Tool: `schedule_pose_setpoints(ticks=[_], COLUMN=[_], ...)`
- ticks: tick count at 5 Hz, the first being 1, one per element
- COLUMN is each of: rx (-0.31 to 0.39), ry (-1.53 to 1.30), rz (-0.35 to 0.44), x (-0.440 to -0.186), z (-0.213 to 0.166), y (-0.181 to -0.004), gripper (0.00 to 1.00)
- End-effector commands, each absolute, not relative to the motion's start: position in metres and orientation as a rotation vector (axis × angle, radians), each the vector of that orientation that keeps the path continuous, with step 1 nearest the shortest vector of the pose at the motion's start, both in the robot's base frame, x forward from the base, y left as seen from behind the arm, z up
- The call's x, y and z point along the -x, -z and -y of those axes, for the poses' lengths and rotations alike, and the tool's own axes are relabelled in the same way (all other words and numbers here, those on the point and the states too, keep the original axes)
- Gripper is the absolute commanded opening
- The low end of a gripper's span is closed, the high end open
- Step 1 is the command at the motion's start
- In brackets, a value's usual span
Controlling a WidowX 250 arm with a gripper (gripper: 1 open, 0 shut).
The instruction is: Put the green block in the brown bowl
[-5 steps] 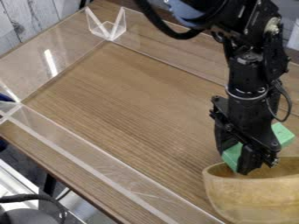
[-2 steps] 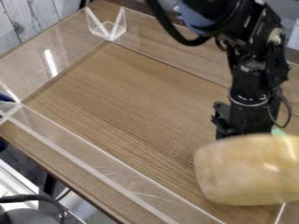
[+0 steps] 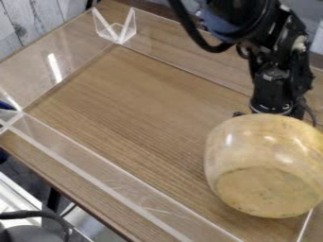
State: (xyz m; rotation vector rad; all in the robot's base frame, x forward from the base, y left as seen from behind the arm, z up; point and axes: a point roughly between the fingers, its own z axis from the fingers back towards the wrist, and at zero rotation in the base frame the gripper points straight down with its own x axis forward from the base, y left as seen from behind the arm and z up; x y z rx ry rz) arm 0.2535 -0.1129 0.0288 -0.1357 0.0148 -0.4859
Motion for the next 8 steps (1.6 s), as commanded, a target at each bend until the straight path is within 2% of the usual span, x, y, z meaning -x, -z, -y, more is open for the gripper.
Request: schedule_pose_setpoints(ticks=[1,4,8], rx=[0.137,0.119,0.099], ry=[0.480,0.473,0.466], rz=[-0.003,-0.049,-0.093], x=[-0.262,-0.262,-0.261], z=[0.112,0.106,0.100], y=[-0.030,-0.019,-0.019], gripper=[0.00,0.00,0.00])
